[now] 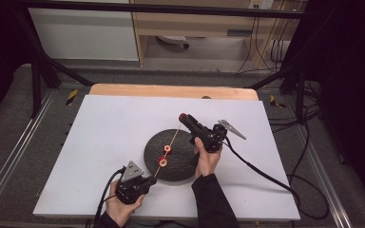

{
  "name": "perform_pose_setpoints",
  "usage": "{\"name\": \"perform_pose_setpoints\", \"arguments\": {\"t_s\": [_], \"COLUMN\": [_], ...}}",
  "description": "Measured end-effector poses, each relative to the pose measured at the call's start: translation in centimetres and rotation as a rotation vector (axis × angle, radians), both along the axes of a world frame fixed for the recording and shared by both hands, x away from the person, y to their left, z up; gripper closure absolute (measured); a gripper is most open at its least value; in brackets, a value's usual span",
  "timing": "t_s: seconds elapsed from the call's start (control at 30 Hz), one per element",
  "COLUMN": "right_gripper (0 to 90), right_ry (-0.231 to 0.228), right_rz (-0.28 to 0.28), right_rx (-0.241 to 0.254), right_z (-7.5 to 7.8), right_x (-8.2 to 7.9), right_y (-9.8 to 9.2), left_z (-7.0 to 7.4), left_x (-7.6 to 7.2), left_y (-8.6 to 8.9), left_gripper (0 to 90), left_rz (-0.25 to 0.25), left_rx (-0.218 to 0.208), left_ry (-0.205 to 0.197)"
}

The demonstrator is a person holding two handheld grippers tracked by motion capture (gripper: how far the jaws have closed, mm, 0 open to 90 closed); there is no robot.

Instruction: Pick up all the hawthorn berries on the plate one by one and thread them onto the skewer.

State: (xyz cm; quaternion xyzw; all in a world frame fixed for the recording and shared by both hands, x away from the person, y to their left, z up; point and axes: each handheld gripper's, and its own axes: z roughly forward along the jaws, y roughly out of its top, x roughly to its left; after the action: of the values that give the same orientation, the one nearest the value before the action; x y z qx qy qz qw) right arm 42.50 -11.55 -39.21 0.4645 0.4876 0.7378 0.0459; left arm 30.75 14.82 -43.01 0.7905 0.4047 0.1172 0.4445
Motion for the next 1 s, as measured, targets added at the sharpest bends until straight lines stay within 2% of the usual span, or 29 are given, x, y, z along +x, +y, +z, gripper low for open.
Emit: {"name": "perform_pose_setpoints", "arguments": {"t_s": [0.27,0.37,0.6,0.67,0.77,1.0], "right_gripper": [63.1,63.1,63.2,63.2,63.3,63.3], "right_ry": [0.0,0.004,0.009,0.007,0.011,0.023], "right_rz": [0.01,0.013,0.021,0.022,0.027,0.064], "right_rx": [0.003,0.003,0.011,0.011,0.007,-0.017], "right_z": [-0.3,-0.5,-0.8,-0.8,-0.9,-1.4], "right_x": [-0.2,-0.2,-0.5,-0.6,-0.8,-1.4], "right_y": [0.3,0.4,0.7,0.7,0.8,1.2], "left_z": [0.0,0.0,0.7,0.7,0.9,1.5], "left_x": [0.2,0.3,0.4,0.5,0.6,1.8], "left_y": [-0.1,-0.2,-0.8,-1.0,-1.5,-2.2], "left_gripper": [88.3,88.3,88.4,88.4,88.4,88.4], "left_rz": [0.004,0.011,0.049,0.055,0.063,0.078], "left_rx": [-0.022,-0.043,-0.089,-0.113,-0.13,-0.15], "left_ry": [0.019,0.025,0.003,0.023,0.028,0.034]}}
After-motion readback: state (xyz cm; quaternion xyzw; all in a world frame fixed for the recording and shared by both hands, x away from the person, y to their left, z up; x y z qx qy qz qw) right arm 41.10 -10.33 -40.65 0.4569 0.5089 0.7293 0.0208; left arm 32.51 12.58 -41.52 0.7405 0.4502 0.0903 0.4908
